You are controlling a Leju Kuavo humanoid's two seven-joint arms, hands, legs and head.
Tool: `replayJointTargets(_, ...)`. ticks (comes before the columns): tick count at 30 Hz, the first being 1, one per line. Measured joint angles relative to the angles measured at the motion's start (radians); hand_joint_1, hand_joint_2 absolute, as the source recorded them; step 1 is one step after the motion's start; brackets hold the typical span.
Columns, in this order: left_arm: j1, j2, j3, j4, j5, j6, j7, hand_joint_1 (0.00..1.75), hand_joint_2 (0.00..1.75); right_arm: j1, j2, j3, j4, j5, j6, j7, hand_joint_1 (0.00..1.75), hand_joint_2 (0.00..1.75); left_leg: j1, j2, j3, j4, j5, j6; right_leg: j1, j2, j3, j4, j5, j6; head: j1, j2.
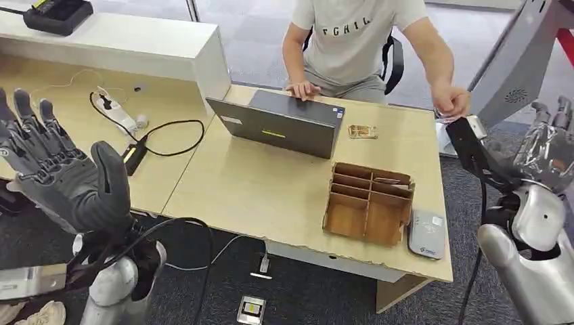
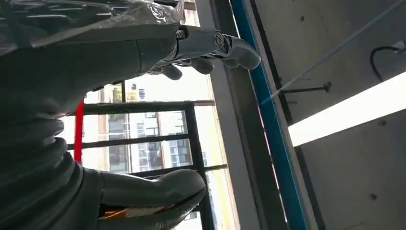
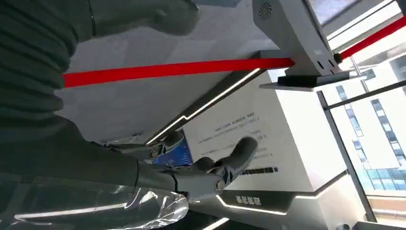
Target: Pass the card to the sensor for recognition and then transmit it.
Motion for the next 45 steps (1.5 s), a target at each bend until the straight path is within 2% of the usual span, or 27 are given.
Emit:
replayJointTargets(10,-0.009,-0.002,-0.002,0.023,0.023,0.0,0.003,0.0,1.75,0.089,-0.051,0.007,-0.16,-0.046,-0.018,-0.009,0.0,1.75,0.0,0.0,0.0,0.0,0.0,0.0,0.0,0.0,0.0,0.0,0.0,0.0,0.0,0.0)
replayJointTargets(12,-0.016,-0.002,-0.002,0.03,0.032,0.0,0.006,0.0,1.75,0.11,-0.061,0.007,-0.194,-0.077,-0.015,-0.027,0.0,1.75,0.0,0.0,0.0,0.0,0.0,0.0,0.0,0.0,0.0,0.0,0.0,0.0,0.0,0.0)
replayJointTargets(16,-0.03,-0.002,-0.004,0.04,0.033,0.0,0.028,0.0,1.75,0.176,-0.067,0.02,-0.266,-0.161,0.031,-0.096,0.0,1.75,0.0,0.0,0.0,0.0,0.0,0.0,0.0,0.0,0.0,0.0,0.0,0.0,0.0,0.0)
replayJointTargets(20,-0.036,-0.001,-0.004,0.045,0.035,0.0,0.034,0.0,1.75,0.211,-0.067,0.038,-0.311,-0.187,0.042,-0.112,0.0,1.75,0.0,0.0,0.0,0.0,0.0,0.0,0.0,0.0,0.0,0.0,0.0,0.0,0.0,0.0)
replayJointTargets(24,-0.036,0.002,-0.002,0.048,0.043,0.0,0.037,0.0,1.75,0.22,-0.064,0.066,-0.334,-0.271,0.112,-0.166,0.0,1.75,0.0,0.0,0.0,0.0,0.0,0.0,0.0,0.0,0.0,0.0,0.0,0.0,0.0,0.0)
replayJointTargets(30,-0.033,0.012,0.026,0.038,0.021,0.0,0.059,0.0,1.75,0.205,-0.007,0.151,-0.321,-0.426,0.193,-0.289,0.0,1.75,0.0,0.0,-0.001,-0.001,0.0,0.0,0.001,0.0,0.0,0.001,0.0,0.0,0.0,0.0)
replayJointTargets(34,-0.004,0.013,0.054,0.011,0.002,0.0,0.066,0.0,1.75,0.173,0.031,0.208,-0.294,-0.548,0.248,-0.345,0.0,1.75,0.001,0.0,-0.001,-0.001,0.0,0.0,0.001,0.0,0.0,0.001,0.0,0.0,0.0,0.0)
replayJointTargets(39,0.024,0.018,0.082,-0.023,-0.004,0.0,0.077,0.0,1.75,0.135,0.084,0.28,-0.238,-0.612,0.28,-0.385,0.0,1.75,0.001,0.0,-0.001,-0.001,0.0,0.0,0.001,0.0,0.0,0.001,0.0,0.0,0.0,0.0)
replayJointTargets(45,0.033,0.021,0.087,-0.034,0.003,0.0,0.075,0.0,1.75,0.086,0.139,0.346,-0.154,-0.603,0.241,-0.381,0.0,1.75,0.001,0.0,-0.001,-0.001,0.0,0.0,0.001,-0.001,0.0,0.001,0.0,0.0,0.0,0.0)
